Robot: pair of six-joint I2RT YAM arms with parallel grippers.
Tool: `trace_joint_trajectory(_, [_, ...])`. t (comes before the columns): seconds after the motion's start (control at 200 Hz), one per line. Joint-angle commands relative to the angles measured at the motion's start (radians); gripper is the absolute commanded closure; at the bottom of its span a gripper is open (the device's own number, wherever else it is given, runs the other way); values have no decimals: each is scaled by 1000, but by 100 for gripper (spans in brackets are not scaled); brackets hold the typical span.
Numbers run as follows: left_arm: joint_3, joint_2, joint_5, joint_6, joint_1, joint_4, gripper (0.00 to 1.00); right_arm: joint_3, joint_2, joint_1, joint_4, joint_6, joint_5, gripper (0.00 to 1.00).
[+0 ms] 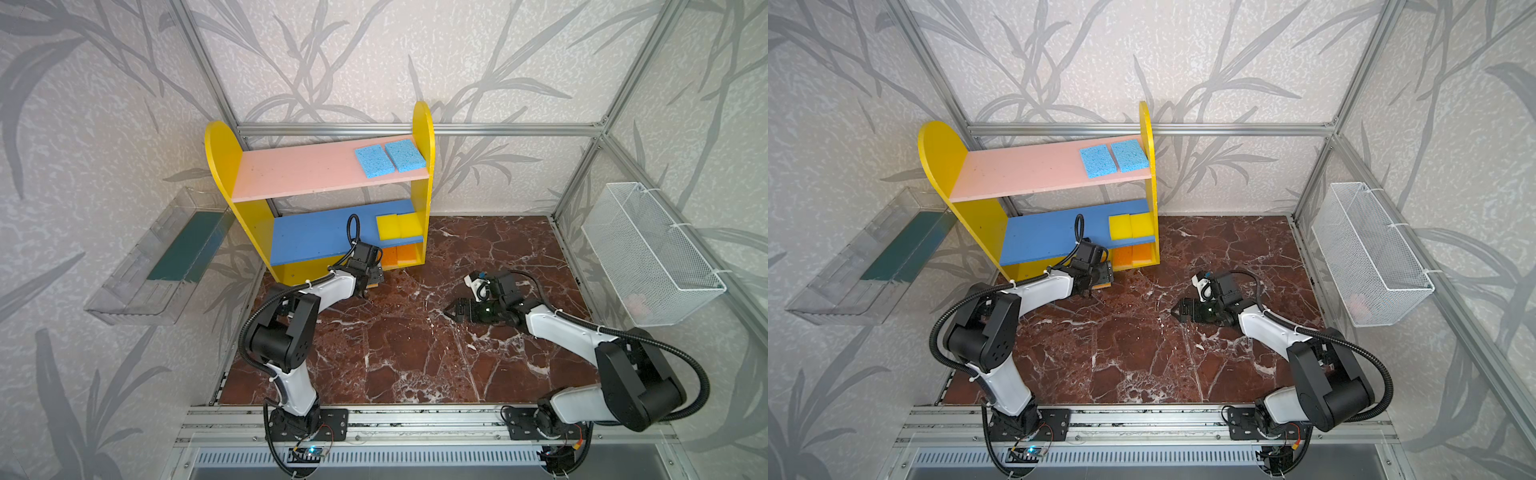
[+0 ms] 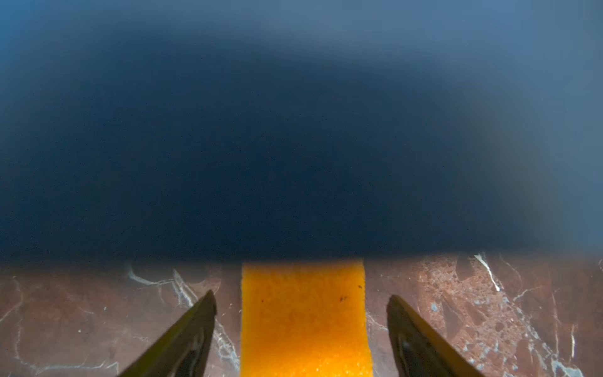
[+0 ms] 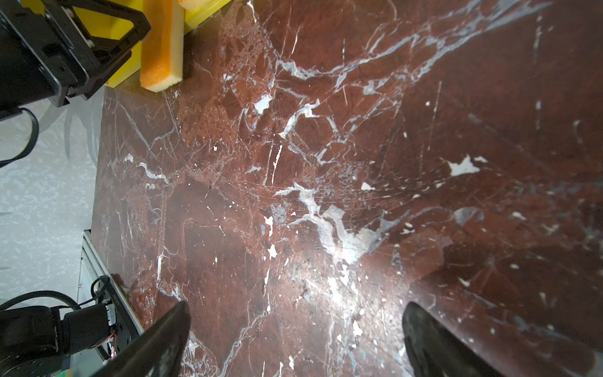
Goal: Place and organize the cleaning sponges onto the shelf
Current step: 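Lower the sponge at the shelf base and open the left gripper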
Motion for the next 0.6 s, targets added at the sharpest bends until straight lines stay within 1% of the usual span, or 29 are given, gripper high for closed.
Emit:
trace_joint_trajectory(0.0, [10,-24,-15,2,3,-5,13,-1,10,-4,11,3,-11,1])
trace_joint_trajectory(0.135, [-25,-96,75,-19,3,-4,15,0,8,-4,10,1,-11,1])
trace_joint_trajectory(0.21, [-79,-158,118,-68,4,28,19,0,8,-3,9,0,-14,1])
trace_joint_trajectory(0.255, [-133,-197,165,-93,3,85,23,0,7,-3,13,-2,-20,1])
trace_joint_trajectory(0.295, [-183,-232,192,-113,1,132,30,-2,2,-3,13,-2,-25,1])
trace_joint_trajectory(0.335, [-234,-268,195,-144,-1,166,43,-3,-4,-3,13,-2,-26,1])
trace_joint_trajectory(0.405, [-329,-328,204,-193,-1,233,71,-9,-20,-3,12,-5,-22,1])
trace_joint_trajectory(0.43, [-362,-349,206,-212,-1,256,85,-9,-25,-3,11,-5,-22,1])
trace_joint_trajectory(0.44, [-375,-358,207,-220,-1,267,89,-9,-26,-3,11,-5,-22,1])
trace_joint_trajectory(0.445, [-383,-361,207,-227,-1,272,89,-9,-27,-3,11,-5,-22,1])
trace_joint_trajectory(0.45, [-390,-364,207,-227,-1,276,94,-9,-28,-3,11,-6,-22,1])
trace_joint_trajectory(0.455, [-395,-369,208,-236,-1,282,94,-10,-28,-3,11,-5,-22,1])
trace_joint_trajectory(0.47, [-414,-380,210,-249,-1,298,100,-9,-29,-3,11,-4,-22,1])
trace_joint_trajectory(0.595, [-563,-431,230,-352,-1,484,100,-15,-30,-3,18,1,-26,1])
